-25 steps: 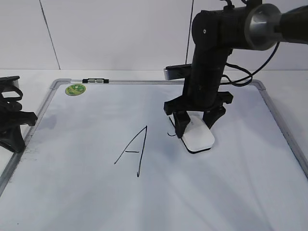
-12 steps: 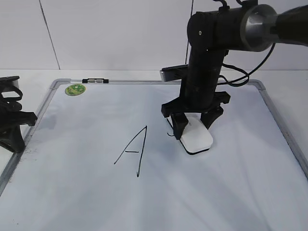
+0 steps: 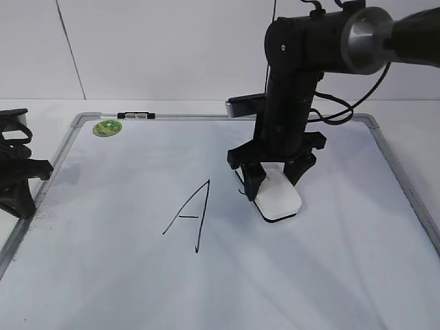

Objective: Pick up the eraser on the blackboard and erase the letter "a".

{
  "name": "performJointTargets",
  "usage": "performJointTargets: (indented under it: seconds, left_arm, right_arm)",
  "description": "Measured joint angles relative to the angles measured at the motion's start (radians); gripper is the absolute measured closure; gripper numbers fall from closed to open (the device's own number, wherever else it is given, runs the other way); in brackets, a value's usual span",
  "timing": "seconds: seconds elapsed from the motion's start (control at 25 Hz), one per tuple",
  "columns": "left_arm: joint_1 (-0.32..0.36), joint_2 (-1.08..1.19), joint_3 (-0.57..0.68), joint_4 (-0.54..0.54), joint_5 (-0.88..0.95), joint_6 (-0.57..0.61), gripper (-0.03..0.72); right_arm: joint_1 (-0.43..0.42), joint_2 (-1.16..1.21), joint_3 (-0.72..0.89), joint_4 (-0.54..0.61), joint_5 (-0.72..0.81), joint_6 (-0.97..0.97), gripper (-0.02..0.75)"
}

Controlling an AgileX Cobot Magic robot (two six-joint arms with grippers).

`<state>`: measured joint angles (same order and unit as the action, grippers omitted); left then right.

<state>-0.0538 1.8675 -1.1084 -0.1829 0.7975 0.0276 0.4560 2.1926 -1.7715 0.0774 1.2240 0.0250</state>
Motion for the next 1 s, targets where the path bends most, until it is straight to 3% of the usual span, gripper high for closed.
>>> performJointTargets:
  seconds: [0.76, 1.0]
  left_arm:
    - [0.000, 0.000, 0.000, 0.000, -0.002, 0.000, 0.674]
    - [0.000, 0.000, 0.000, 0.000, -0.002, 0.000, 0.674]
  right_arm:
    - [0.067, -0.016, 0.046, -0.002, -0.019, -0.007, 0.180]
    - [0.074, -0.016, 0.046, 0.050, -0.015, -0.010, 0.180]
